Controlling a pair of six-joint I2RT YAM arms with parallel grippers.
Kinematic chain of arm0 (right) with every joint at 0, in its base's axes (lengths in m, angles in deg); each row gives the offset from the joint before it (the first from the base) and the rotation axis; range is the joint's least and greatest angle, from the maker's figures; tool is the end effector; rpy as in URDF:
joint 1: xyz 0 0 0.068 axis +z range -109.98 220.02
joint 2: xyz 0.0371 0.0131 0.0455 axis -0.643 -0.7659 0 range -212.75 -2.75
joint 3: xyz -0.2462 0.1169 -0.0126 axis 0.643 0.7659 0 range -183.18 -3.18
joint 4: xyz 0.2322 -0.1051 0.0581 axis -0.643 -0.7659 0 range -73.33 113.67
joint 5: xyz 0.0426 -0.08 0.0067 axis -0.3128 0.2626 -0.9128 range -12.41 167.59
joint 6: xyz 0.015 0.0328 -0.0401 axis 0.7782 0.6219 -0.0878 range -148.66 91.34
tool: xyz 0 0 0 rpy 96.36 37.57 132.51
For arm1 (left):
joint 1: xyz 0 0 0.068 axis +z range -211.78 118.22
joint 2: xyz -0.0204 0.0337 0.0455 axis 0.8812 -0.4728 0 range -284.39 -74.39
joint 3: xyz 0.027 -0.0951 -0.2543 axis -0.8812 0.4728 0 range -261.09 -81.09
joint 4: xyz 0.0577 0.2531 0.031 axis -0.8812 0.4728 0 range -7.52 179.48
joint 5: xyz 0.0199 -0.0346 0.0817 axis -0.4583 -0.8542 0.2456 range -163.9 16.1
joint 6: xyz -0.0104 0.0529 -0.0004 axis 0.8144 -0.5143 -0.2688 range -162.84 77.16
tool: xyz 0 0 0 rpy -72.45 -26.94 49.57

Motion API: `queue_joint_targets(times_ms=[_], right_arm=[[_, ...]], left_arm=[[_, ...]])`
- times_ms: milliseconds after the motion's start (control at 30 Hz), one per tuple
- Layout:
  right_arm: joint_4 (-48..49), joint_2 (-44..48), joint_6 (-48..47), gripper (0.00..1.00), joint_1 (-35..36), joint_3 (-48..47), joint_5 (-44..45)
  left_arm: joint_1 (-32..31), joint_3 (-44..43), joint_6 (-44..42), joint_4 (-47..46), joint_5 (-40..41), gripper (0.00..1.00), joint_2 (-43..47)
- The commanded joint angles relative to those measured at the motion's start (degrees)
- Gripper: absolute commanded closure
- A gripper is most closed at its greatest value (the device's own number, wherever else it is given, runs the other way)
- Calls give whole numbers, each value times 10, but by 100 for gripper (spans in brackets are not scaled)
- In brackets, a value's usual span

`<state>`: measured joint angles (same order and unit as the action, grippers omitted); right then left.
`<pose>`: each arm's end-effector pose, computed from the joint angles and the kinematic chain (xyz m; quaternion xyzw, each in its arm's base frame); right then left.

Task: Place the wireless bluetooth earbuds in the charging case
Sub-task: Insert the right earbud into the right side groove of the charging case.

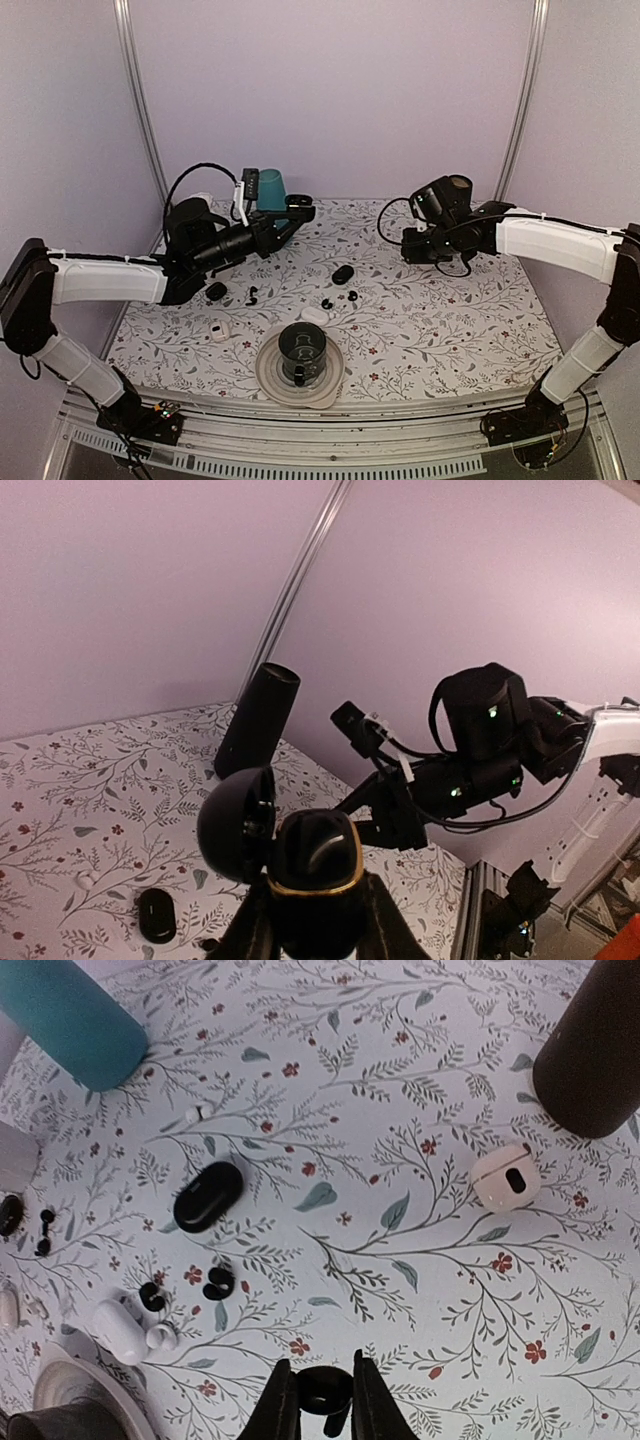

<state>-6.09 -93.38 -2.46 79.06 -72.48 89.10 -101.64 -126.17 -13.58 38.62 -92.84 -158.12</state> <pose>0.2695 0.2095 0.2595 -0.0718 0.9360 0.0989 0.3301 0.2438 -0.2185 0.2796 0.1825 0.6510 -0.5045 0.5370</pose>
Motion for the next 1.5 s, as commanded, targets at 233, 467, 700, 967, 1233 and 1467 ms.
queue_joint_targets(times_ms=[233,467,700,967,1233,1467], right_arm=[[103,71,-3,91,48,-73,24],[159,74,-18,90,86,-110,37],[201,52,-37,90,110,-140,36],[221,33,-53,90,130,-148,23],[233,24,-59,90,145,-149,11],[233,19,-61,90,150,-146,7]], left_arm=[[-19,-52,55,-64,-5,100,-58],[-37,-65,68,-68,-3,100,-80],[-50,-80,82,-72,-7,100,-99],[-60,-94,85,-82,-19,100,-108],[-64,-101,85,-86,-27,100,-110],[-63,-106,84,-89,-34,100,-112]])
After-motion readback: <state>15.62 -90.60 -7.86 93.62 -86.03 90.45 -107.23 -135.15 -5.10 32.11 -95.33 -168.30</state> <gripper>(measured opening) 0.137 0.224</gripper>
